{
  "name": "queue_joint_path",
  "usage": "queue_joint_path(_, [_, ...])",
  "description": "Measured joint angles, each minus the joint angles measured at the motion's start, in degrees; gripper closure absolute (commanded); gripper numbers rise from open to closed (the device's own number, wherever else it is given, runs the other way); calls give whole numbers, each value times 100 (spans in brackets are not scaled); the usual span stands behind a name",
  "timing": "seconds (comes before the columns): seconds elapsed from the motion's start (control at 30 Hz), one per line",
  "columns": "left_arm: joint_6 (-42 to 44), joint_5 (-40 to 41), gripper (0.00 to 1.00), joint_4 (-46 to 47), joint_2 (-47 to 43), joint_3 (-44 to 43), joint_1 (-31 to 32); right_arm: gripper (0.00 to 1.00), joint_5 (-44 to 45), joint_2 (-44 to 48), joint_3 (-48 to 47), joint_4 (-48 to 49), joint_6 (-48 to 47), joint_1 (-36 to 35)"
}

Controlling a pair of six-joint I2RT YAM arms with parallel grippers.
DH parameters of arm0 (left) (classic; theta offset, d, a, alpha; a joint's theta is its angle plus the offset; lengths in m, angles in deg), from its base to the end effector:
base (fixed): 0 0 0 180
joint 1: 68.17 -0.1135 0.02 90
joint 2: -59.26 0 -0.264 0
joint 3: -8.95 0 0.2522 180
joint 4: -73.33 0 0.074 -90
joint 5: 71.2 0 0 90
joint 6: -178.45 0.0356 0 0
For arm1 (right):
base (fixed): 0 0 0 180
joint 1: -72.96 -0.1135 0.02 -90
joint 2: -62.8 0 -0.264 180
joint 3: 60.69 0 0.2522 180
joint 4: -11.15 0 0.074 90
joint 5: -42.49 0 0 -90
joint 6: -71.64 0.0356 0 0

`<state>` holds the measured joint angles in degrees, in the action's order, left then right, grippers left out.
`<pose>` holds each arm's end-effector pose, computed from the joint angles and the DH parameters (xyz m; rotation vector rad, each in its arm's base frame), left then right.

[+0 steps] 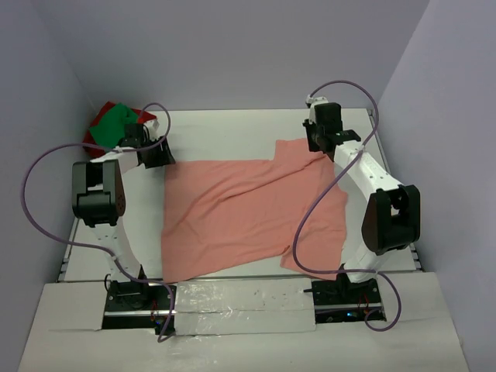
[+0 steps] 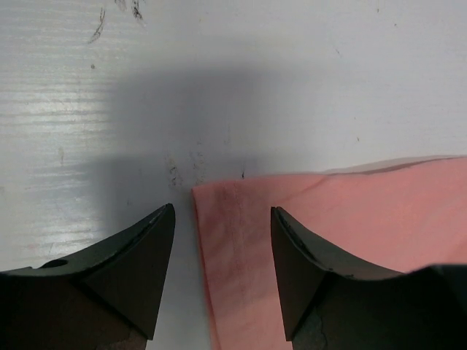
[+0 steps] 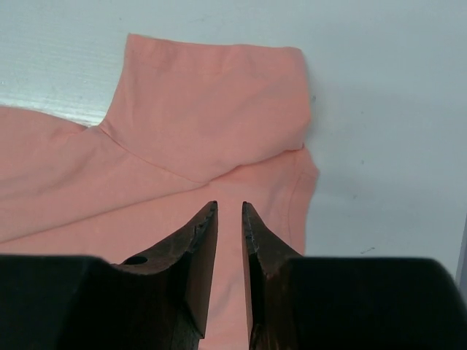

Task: Fold and stack the t-shirts
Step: Flatten the tshirt out

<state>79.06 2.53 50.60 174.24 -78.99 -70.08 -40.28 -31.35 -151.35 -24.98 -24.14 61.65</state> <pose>0.4261 0.0042 0.1556 -0.1126 2.4307 -0.4047 0.3686 0.0692 0.2917 -0.2690 2.2413 -0.0912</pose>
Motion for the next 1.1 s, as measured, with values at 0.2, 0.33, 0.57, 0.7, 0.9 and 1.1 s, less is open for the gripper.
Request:
queue_joint_path(0.2, [-7,0,43,33,111,-131,26,71,-92,2,9,50,17,87])
queue_joint_path(0.33, [-35,-9,55,50,201,-223,50,71,-76,7,9,52,17,98])
queue_joint_path(0.57, [-76,-35,93,46,291,-258,81,69,59,-85,-122,-46,9,177])
queue_joint_path(0.7, [-68,-68,100,35,295,-275,83,69,116,-772,-920,-343,7,256])
queue_joint_path(0.9, [-63,-68,100,31,297,-280,85,69,133,-1762,-1652,-848,42,299])
queue_joint_path(1.1, [-61,-68,100,26,297,-280,85,69,409,-2415,-2131,-1403,39,308])
